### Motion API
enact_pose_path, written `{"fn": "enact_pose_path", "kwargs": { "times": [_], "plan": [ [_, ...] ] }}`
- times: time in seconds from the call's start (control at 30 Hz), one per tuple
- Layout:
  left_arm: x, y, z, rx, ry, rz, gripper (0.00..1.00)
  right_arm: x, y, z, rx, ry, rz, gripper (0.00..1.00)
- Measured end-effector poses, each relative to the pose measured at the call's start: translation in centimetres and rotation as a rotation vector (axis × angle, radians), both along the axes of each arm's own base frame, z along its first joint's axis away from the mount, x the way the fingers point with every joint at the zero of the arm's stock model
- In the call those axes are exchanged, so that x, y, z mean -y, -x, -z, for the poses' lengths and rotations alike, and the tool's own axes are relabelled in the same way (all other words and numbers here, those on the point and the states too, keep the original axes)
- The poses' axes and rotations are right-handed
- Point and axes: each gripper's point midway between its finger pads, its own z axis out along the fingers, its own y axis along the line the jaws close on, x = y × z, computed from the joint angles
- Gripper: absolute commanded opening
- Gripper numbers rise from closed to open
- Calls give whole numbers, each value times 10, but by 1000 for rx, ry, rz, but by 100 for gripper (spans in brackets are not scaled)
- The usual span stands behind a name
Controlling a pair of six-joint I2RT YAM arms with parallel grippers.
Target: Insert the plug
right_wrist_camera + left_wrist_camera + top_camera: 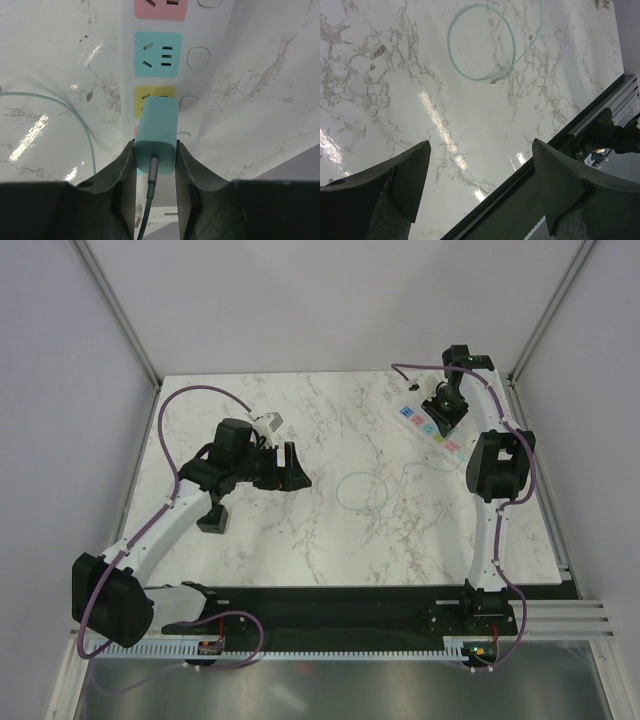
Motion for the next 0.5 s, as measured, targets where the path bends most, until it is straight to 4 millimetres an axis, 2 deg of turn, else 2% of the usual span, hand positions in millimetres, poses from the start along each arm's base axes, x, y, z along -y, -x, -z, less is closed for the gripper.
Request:
{"fn": "enact_pose_path", "kwargs": {
  "times": [0.5],
  "plan": [
    [0, 0, 0, 0, 1, 1, 89, -3, 1, 7, -16, 6, 4, 0]
  ]
}}
